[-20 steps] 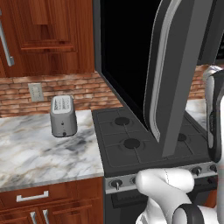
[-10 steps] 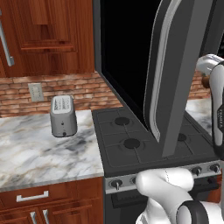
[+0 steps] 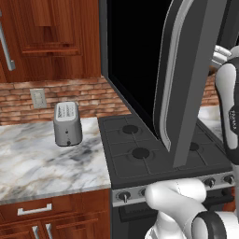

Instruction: Pick the potato from the counter and place it in the microwave. Then turn on the microwave.

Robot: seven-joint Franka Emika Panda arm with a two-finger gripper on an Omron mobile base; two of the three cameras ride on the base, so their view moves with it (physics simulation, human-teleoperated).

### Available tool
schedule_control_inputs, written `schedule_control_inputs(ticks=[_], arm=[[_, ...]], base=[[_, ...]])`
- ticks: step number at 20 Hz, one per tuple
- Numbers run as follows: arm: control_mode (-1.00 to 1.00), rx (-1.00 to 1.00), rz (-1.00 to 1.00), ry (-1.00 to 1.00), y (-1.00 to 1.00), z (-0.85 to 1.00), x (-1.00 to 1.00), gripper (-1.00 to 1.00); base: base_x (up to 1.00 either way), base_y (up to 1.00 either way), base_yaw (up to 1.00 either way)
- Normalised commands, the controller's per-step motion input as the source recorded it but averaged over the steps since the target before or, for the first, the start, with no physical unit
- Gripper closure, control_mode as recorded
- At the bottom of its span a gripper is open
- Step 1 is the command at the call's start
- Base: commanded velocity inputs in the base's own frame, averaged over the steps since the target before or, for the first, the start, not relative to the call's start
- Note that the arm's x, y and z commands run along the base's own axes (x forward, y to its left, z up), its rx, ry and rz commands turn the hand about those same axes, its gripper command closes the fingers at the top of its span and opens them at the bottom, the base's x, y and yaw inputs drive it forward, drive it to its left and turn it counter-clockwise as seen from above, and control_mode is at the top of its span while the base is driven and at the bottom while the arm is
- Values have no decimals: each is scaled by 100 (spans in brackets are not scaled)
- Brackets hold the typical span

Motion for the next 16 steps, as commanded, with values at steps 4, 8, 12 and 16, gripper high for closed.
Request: schedule_control_inputs(ticks=[4, 8, 12, 16], arm=[[-100, -5, 10, -15, 23, 36, 55, 100], [-100, -3, 9, -10, 19, 36, 68, 100], [-100, -2, 7, -2, 16, 33, 81, 100], [-100, -2, 5, 0, 15, 19, 81, 100]], base=[[0, 0, 0], [0, 0, 0], [0, 0, 0], [0, 0, 0]])
